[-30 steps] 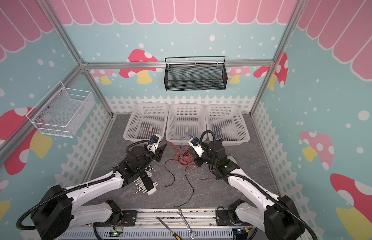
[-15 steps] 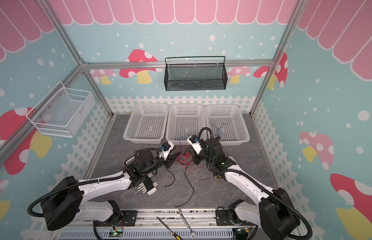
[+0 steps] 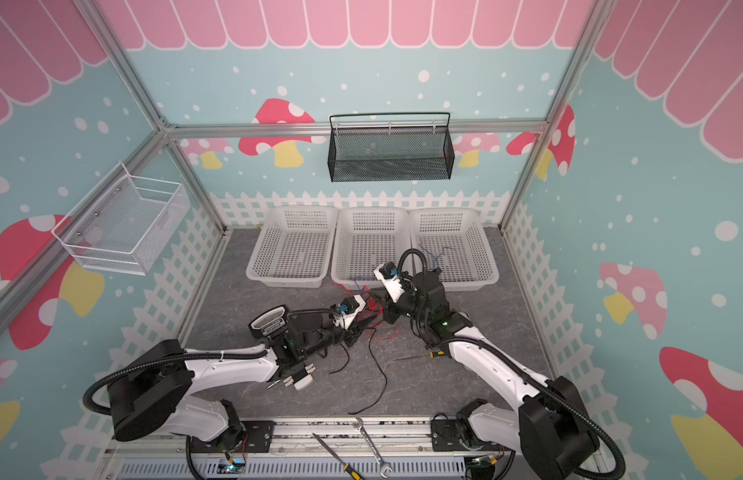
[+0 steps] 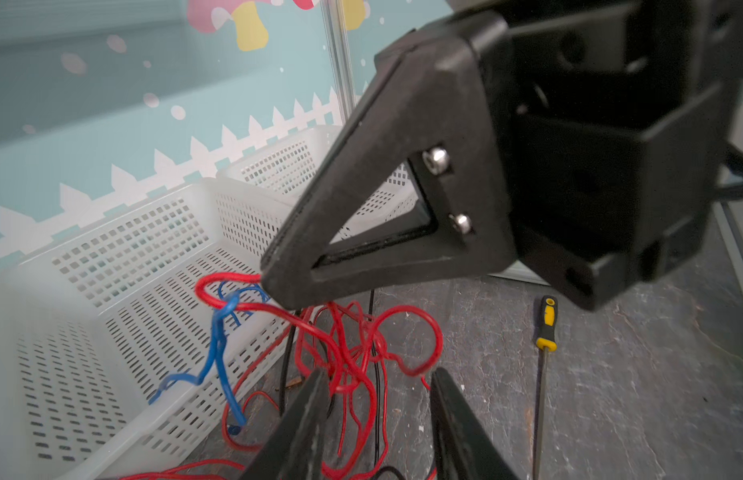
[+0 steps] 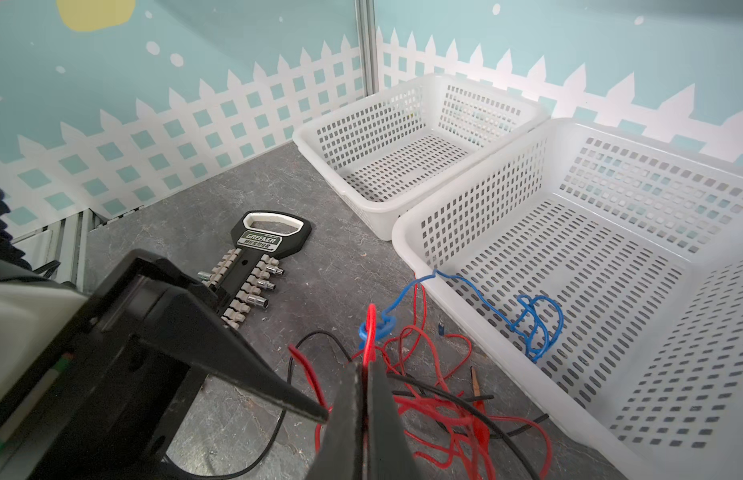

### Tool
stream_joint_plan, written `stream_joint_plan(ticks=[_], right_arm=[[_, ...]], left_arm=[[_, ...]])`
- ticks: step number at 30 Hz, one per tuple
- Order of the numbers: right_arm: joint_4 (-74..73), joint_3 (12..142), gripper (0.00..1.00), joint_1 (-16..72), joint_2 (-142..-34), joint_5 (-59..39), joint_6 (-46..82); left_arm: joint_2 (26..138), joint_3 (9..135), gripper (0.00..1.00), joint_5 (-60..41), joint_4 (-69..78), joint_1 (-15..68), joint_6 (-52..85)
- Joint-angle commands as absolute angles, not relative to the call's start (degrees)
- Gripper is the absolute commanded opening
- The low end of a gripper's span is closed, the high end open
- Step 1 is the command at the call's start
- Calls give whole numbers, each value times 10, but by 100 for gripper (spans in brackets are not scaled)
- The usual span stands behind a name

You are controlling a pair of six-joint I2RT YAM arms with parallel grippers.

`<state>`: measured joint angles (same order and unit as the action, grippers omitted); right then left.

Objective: Untangle the cables

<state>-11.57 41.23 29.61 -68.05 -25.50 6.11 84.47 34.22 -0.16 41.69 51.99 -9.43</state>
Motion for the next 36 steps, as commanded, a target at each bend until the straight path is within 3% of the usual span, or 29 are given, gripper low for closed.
stream_joint_plan(ticks=[1, 7, 13, 14, 21, 27, 36], right_arm=[[-134, 429, 0, 296, -662, -287, 69], [-133, 428, 0, 297, -652, -312, 74], [-124, 430, 0, 297, -648, -331, 74], [-121, 430, 0, 296, -648, -328, 73], [-96, 438, 14, 296, -641, -289, 47], [-98, 433, 38, 296, -606, -255, 7], [-92, 444, 36, 296, -667, -178, -70]], left_arm=[[867, 357, 41, 44, 471, 524, -100], [902, 369, 33, 77, 499, 525, -93], [903, 358, 1, 87, 510, 525, -90], [899, 357, 0, 88, 505, 525, -91], [870, 333, 0, 66, 478, 525, -99], [845, 311, 0, 34, 453, 510, -98], [793, 279, 0, -77, 419, 451, -107]])
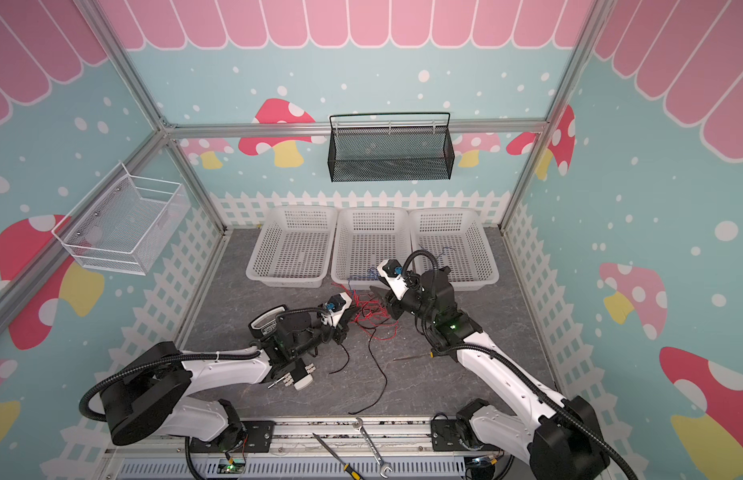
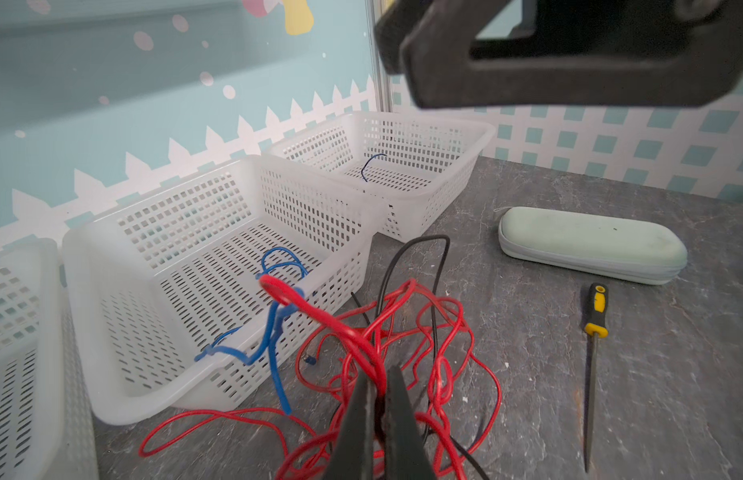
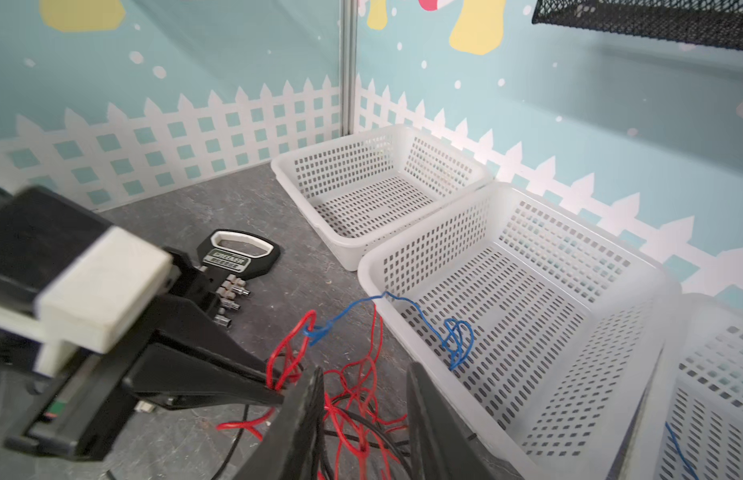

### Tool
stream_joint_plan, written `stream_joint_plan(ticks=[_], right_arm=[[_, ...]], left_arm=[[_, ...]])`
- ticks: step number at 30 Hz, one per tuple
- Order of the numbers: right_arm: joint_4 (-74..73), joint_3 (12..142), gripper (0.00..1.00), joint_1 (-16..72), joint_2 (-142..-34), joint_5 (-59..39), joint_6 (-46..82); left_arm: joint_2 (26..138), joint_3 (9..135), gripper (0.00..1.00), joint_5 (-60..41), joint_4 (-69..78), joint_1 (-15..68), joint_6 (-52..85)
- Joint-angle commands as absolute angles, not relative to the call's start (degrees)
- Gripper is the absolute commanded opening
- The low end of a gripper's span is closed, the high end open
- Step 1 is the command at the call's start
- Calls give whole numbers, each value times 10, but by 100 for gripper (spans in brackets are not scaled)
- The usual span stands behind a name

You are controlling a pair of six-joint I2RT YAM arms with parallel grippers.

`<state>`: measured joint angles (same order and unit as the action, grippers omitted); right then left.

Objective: Untangle the cables
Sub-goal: 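Hold red wires with the left gripper while the right gripper pulls a blue loop apart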

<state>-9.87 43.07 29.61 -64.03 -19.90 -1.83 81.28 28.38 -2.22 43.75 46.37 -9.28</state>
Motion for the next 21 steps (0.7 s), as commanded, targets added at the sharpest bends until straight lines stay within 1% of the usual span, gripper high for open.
stream_joint_plan(ticks=[1, 2, 5, 9, 16, 21], right_arm=[[-96, 444, 37, 296, -681, -181, -86], [-103, 445, 37, 296, -694, -181, -100], [-137, 436, 38, 295, -727, -230, -169], [-211, 414, 39, 296, -738, -270, -223], [-208, 417, 36, 296, -751, -323, -328], [-191, 417, 34, 297, -754, -333, -389]], left_arm=[[786, 281, 0, -91, 405, 446, -112], [781, 283, 0, -99, 391, 442, -119], [769, 290, 0, -101, 356, 440, -140], [753, 290, 0, -101, 341, 436, -148], [745, 296, 0, -111, 312, 431, -164], [742, 297, 0, -117, 312, 427, -166]])
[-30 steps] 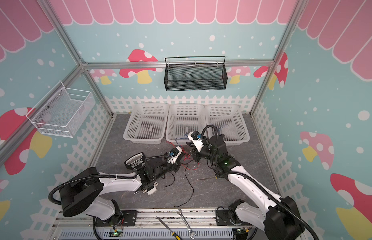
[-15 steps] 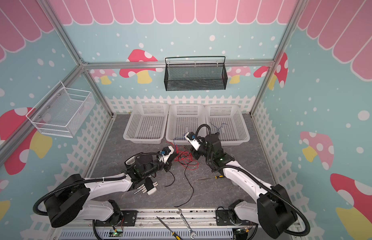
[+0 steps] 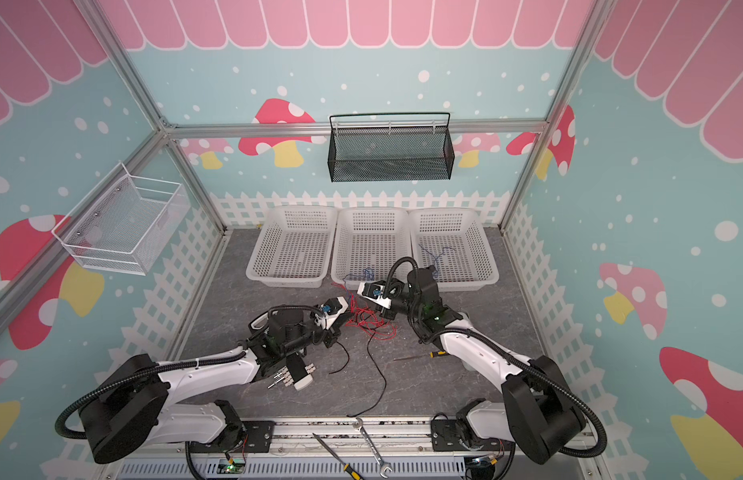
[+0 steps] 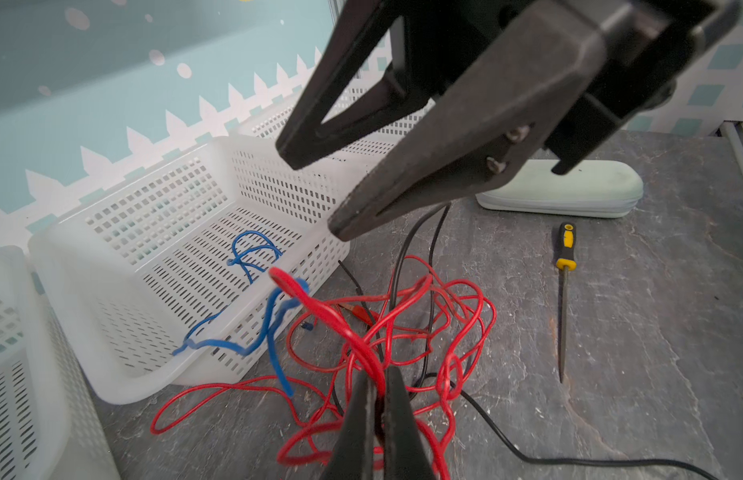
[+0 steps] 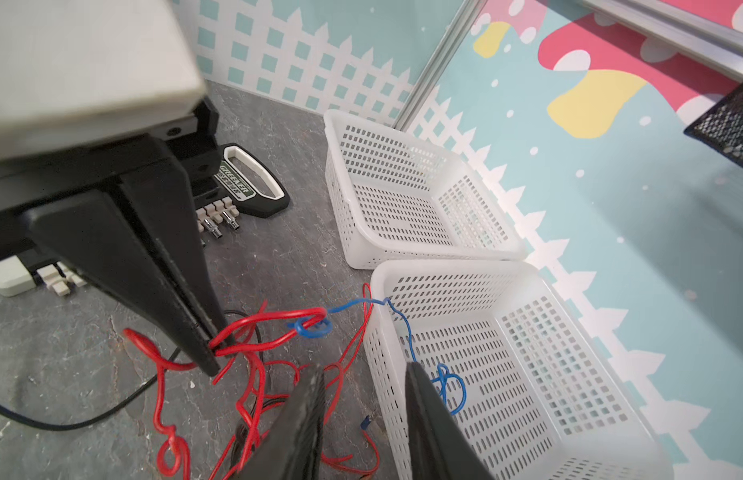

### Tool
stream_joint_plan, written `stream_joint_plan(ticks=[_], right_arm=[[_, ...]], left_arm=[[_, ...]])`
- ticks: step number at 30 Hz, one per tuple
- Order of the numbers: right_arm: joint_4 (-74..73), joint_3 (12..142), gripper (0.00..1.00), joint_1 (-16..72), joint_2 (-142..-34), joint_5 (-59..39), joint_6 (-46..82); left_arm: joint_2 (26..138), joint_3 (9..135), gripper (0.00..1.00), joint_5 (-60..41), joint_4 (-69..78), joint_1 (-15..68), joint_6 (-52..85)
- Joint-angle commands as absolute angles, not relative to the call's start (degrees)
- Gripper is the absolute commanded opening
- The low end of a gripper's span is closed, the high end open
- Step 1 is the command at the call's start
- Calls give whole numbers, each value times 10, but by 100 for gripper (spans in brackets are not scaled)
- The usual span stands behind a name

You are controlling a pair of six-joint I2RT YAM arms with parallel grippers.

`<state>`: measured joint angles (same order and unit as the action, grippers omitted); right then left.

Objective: Untangle the cables
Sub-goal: 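Hold red wires with the left gripper while the right gripper pulls a blue loop apart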

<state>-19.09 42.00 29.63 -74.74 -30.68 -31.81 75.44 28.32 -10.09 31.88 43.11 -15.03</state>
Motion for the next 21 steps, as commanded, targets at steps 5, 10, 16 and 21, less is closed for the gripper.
stream_joint_plan(ticks=[5, 10, 16, 21], right_arm=[[-155, 437, 28, 302, -772, -336, -413], [-155, 451, 27, 310, -789, -338, -414], [-174, 464, 29, 317, -805, -328, -410], [-180, 470, 29, 317, -804, -322, -410]], left_arm=[[737, 302, 0, -128, 318, 425, -163], [730, 311, 0, -147, 311, 424, -158], [716, 309, 0, -155, 295, 424, -151], [706, 303, 0, -152, 283, 424, -147]])
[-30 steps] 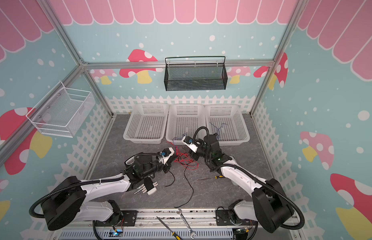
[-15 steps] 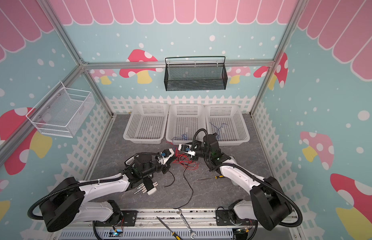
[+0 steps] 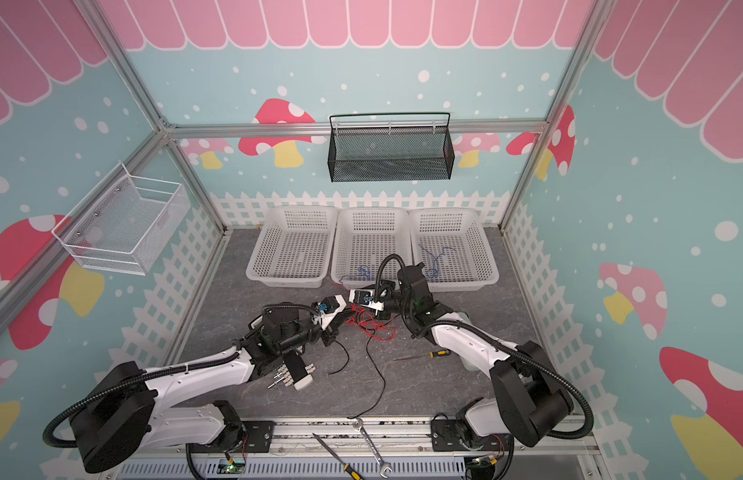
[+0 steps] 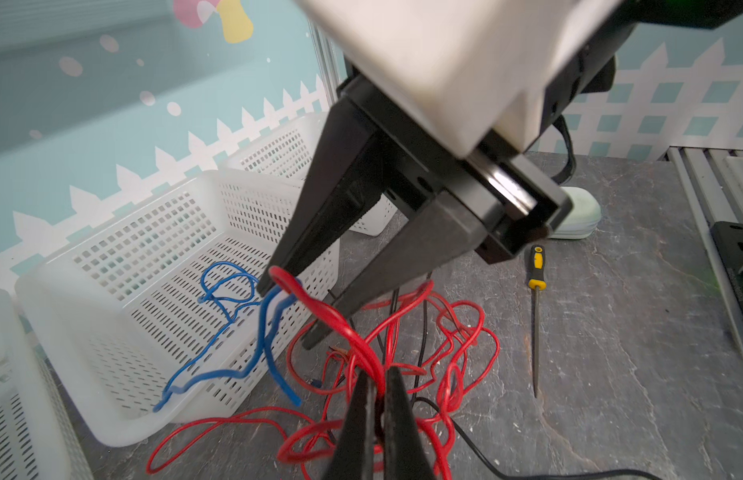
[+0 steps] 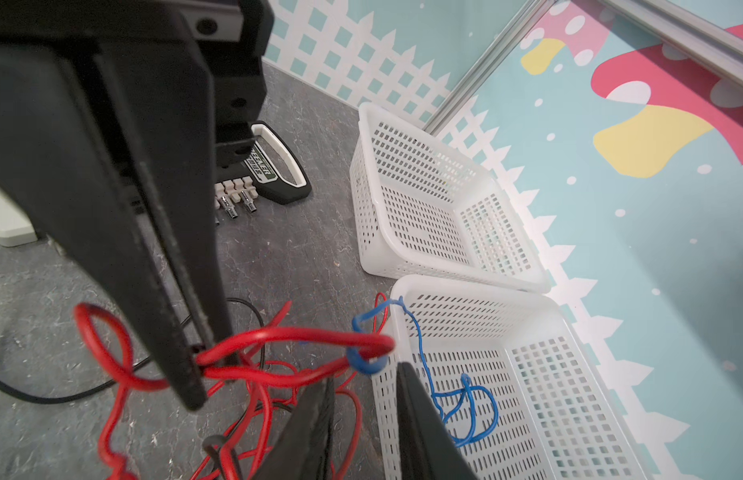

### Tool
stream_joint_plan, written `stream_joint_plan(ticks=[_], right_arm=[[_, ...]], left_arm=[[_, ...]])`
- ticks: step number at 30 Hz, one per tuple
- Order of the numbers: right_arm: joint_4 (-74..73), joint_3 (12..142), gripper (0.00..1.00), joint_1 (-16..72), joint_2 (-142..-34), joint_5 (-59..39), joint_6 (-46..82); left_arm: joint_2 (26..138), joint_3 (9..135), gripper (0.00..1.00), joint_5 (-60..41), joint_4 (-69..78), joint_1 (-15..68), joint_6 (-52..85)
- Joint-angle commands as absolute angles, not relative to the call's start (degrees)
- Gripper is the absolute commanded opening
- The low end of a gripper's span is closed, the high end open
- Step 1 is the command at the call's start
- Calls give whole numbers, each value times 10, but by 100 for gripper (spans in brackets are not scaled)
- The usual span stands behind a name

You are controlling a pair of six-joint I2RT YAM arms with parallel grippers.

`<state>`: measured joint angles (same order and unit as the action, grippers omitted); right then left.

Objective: Untangle the cables
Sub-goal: 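Hold red wires with the left gripper while the right gripper pulls a blue loop apart, then carry the blue wire with the right gripper into the farthest basket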

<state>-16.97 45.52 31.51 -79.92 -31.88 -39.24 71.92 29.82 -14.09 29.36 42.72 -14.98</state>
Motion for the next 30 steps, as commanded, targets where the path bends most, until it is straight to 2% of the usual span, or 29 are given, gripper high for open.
stream_joint_plan(ticks=[1, 6, 13, 19, 22, 30], right_arm=[[-178, 470, 29, 318, -802, -324, -412], [-175, 462, 27, 320, -791, -351, -421], [-170, 463, 16, 327, -792, -360, -431], [-169, 463, 19, 328, -785, -357, -435], [-168, 462, 1, 329, -781, -354, -438], [-170, 446, 0, 329, -762, -327, -441]], left_arm=[[704, 301, 0, -151, 284, 424, -147], [704, 302, 0, -152, 280, 423, -148], [711, 308, 0, -154, 275, 419, -148], [716, 309, 0, -160, 270, 415, -143], [719, 308, 0, -159, 275, 413, -140], [724, 303, 0, -122, 292, 396, -112]])
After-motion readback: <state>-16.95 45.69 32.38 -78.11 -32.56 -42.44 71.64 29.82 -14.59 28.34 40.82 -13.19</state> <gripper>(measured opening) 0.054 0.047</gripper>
